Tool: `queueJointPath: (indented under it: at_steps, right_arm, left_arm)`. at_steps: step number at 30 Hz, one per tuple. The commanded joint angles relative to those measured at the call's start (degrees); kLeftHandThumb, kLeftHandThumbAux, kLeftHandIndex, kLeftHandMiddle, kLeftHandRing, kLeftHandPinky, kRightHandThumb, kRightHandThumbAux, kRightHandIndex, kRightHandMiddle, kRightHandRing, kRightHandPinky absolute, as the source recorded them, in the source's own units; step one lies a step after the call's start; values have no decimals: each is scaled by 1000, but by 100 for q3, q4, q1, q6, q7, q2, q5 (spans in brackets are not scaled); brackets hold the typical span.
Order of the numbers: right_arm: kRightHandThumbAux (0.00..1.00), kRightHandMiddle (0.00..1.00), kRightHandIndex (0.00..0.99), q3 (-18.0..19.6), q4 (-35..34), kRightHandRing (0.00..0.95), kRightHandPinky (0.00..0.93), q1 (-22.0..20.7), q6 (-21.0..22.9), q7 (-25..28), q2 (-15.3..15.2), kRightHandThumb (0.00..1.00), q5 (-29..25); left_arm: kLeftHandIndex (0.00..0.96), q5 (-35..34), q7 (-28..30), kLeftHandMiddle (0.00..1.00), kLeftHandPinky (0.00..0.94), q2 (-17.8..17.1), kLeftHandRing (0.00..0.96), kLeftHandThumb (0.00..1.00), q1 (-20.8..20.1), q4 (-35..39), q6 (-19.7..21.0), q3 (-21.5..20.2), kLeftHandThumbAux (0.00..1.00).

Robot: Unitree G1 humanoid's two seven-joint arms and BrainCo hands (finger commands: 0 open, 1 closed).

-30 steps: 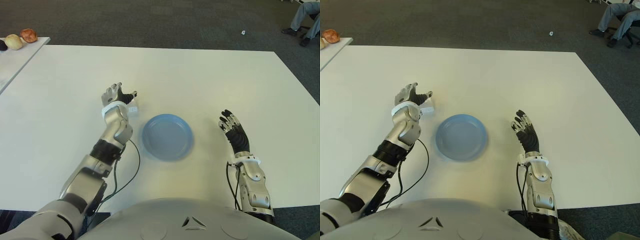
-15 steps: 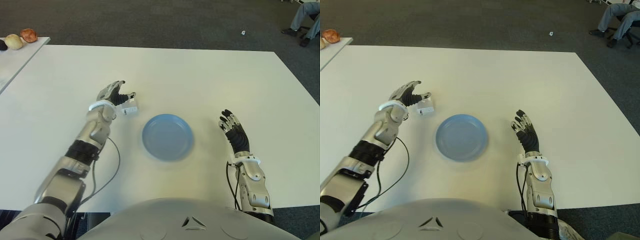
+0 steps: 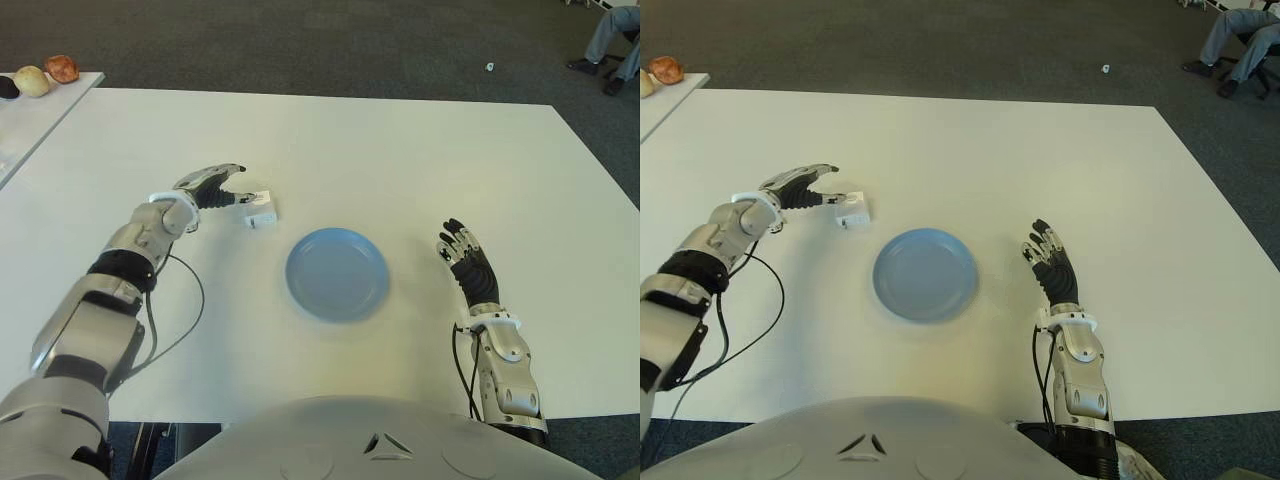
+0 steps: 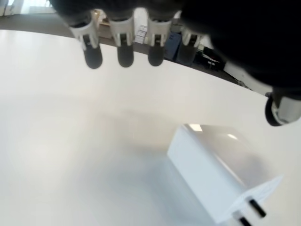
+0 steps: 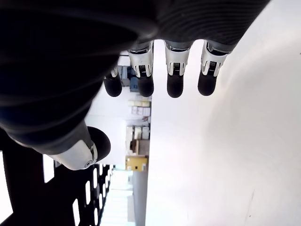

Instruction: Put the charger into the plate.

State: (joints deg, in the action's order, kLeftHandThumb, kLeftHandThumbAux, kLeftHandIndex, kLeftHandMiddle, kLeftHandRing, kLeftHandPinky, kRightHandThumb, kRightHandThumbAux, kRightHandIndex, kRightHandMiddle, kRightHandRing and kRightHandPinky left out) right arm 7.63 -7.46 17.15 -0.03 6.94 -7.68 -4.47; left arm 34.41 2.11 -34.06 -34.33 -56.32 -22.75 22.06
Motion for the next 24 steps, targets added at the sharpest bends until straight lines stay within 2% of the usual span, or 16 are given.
queueJointPath:
  at_steps: [1, 9, 24]
  right_arm:
    - [622, 91, 9, -14, -36, 70, 47, 62, -51, 5, -14, 0, 34]
    - [626, 91, 8, 29, -79, 71, 43, 114, -38, 36, -52, 0, -7]
    - [628, 85, 6, 119, -44, 69, 51, 114, -21, 91, -48, 0, -107]
  left_arm:
    - [0, 208, -246, 0, 0, -21, 0, 249, -282, -768, -513, 211, 333]
    - [0, 491, -704, 0, 0, -14, 0, 233, -373, -1340, -848, 504, 355]
    - [0, 952, -1271, 0, 0, -140, 0, 188, -449, -1697, -1282, 1060, 419]
